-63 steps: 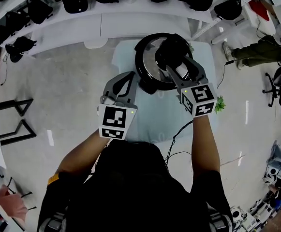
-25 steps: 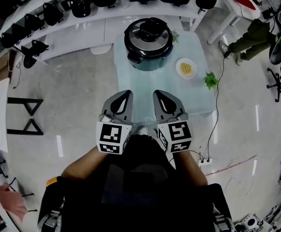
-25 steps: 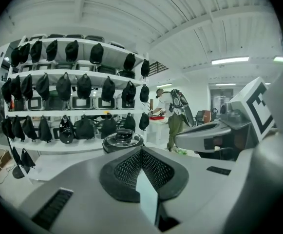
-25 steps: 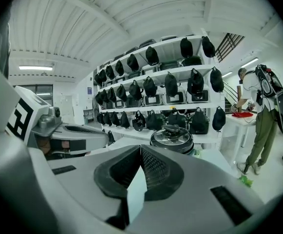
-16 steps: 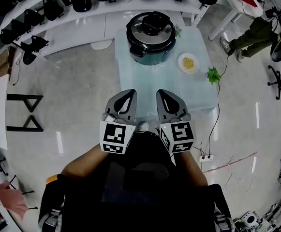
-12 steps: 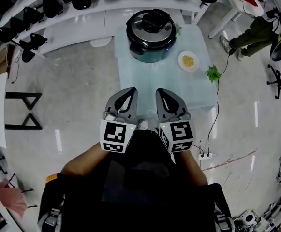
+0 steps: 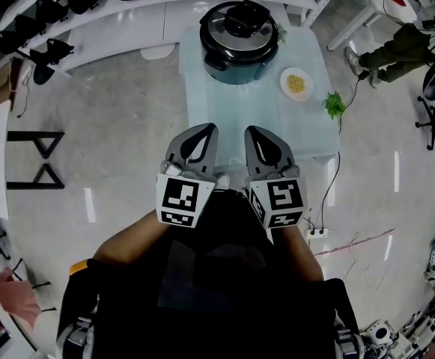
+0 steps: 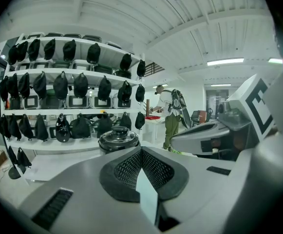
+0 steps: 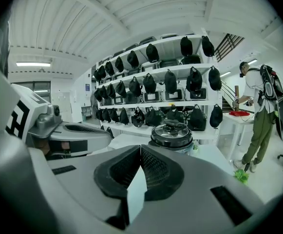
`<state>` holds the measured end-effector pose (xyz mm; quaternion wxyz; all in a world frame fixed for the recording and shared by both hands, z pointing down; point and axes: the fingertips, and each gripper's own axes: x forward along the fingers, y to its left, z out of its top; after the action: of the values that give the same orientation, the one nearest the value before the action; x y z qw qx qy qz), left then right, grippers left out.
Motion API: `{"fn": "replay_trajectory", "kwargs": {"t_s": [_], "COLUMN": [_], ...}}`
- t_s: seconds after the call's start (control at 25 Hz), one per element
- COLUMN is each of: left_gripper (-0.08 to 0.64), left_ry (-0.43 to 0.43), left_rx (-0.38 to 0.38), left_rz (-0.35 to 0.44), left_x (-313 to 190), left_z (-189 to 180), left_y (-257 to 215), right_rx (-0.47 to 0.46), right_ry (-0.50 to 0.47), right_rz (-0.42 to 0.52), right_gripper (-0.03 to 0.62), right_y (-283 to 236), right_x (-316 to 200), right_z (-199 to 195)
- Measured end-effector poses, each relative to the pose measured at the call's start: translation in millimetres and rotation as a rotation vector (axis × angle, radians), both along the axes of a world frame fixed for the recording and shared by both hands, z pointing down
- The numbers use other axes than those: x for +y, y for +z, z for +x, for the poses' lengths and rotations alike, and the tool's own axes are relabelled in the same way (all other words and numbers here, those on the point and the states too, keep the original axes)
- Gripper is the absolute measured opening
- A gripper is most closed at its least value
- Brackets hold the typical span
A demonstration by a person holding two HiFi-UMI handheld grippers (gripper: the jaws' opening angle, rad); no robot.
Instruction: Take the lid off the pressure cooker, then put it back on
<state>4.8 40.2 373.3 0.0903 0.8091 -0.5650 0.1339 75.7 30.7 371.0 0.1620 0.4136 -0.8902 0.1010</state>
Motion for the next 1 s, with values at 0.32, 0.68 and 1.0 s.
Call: {"fn": "replay_trajectory", "kwargs": {"t_s": [0.32,0.68,1.0], "left_gripper": [0.005,0.005,0.005], "left_ry": [0.002,0.005,0.006], "left_rx": [0.003,0.005,0.003], "left_rz": [0.005,0.017,0.026], "left_x": [3,8,12], "left_z": [1,3,5], "left_y": [-2,-5,-8], "right_rx": [0.000,-0.005,0.014], "right_ry": [-0.002,0.004,-0.004], "right_rz": [0.001,0.008,0.023], "right_gripper": [0.020,0.020,0.015], "right_y": [-1,-3,-4], "right_x": [4,10,15], "right_z": [0,3,3]}}
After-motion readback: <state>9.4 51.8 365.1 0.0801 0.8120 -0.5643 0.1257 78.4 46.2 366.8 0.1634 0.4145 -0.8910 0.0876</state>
